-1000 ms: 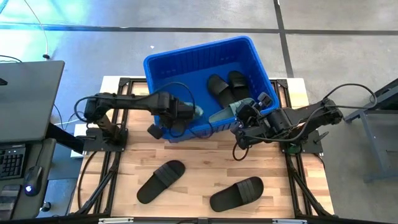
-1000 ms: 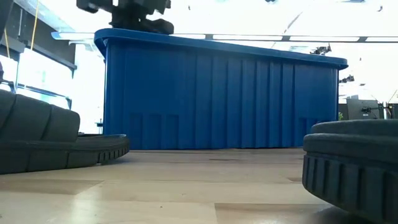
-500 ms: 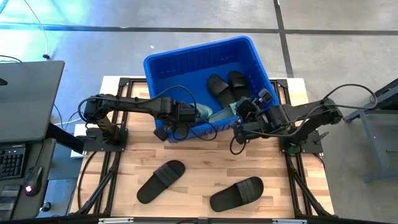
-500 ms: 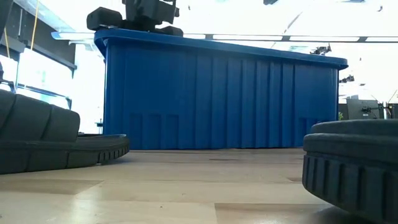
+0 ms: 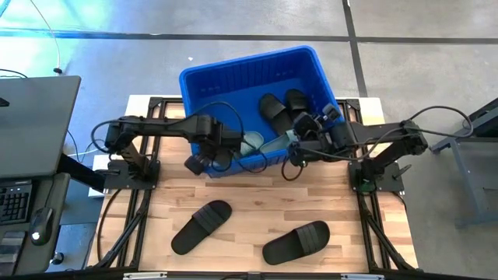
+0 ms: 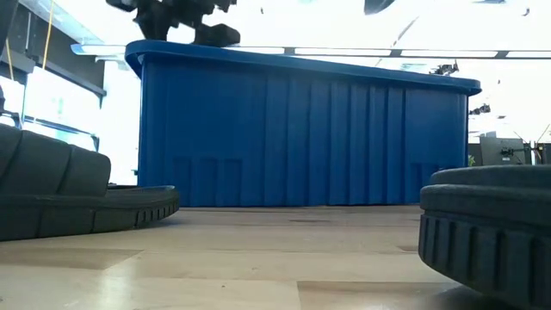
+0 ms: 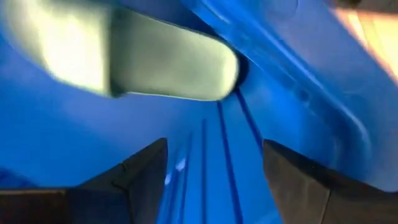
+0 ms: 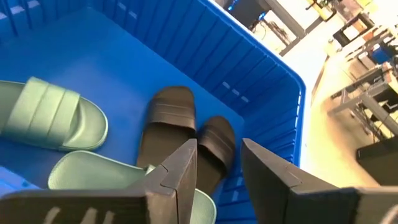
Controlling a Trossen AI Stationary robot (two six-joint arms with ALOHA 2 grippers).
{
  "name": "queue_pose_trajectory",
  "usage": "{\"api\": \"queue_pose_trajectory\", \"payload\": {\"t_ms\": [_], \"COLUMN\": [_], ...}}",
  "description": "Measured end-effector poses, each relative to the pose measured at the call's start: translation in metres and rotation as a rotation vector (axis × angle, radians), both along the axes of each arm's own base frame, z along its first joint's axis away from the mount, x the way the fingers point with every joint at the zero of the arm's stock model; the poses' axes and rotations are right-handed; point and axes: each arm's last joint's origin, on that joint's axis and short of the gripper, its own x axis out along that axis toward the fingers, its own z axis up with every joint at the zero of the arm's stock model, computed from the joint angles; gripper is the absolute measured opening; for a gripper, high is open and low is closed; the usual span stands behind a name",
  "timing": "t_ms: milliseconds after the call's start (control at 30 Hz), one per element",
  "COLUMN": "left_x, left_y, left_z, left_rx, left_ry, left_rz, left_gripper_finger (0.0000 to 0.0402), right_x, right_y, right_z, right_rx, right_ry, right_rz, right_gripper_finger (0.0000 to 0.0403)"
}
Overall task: Pick and place slides into bin
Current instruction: Put the black slide into the blue bin
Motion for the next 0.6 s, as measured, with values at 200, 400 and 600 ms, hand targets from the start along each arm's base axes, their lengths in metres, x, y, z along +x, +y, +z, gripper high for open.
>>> {"api": "queue_pose_trajectory", "payload": {"t_ms": [200,400,600], "left_x": [0.004,0.000,-0.006], "left_y": [-0.009,-0.043,-0.087], "left_z": [0.057,0.105,0.116], "left_rx": [0.020,-0.053,-0.115], "left_ry": [-0.217,-0.430,-0.489], "left_rz": [0.014,0.017,0.043], "left_gripper_finger": [0.0254,0.0240,0.0219], "right_x": [0.001,0.001,0.004], "right_y": [-0.011,-0.017,-0.017], "right_z": [0.000,-0.002,-0.002], "right_rx": [0.015,0.065,0.109], "right_ry": [0.003,0.011,-0.012], "right_rz": [-0.038,-0.051,-0.038], "right_gripper_finger": [0.0114,0.0114,0.0114]}}
